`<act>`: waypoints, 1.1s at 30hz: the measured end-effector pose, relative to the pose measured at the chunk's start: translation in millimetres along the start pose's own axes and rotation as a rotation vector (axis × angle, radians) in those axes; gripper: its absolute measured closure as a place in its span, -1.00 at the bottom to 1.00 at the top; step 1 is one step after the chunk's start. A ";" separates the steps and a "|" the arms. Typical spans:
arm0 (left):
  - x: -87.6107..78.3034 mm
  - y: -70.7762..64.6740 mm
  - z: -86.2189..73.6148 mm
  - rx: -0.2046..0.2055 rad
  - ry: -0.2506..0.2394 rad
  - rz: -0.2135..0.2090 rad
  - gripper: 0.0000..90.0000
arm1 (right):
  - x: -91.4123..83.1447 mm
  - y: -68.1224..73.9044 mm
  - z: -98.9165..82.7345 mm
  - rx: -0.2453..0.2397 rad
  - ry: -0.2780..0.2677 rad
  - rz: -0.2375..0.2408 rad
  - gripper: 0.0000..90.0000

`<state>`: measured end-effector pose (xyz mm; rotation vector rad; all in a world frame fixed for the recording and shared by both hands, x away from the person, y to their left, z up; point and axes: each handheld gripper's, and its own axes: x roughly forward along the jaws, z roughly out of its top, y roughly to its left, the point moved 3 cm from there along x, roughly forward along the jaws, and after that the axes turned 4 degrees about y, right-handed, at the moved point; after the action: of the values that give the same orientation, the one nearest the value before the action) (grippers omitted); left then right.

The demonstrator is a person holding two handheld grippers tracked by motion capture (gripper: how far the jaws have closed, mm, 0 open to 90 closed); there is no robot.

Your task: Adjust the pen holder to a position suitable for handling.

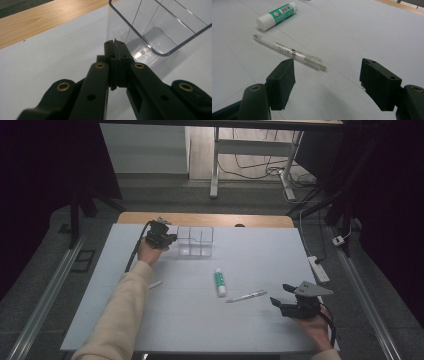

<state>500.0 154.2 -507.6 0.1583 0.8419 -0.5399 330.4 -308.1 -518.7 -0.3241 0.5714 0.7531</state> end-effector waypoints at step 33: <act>14.8 -30.1 19.3 0.028 -0.005 -0.046 0.98 | -0.6 -0.9 -1.6 -0.007 0.015 -0.009 -0.38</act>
<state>505.4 116.0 -503.5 0.1637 0.8349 -0.5955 330.1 -309.8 -519.6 -0.3394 0.5812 0.7444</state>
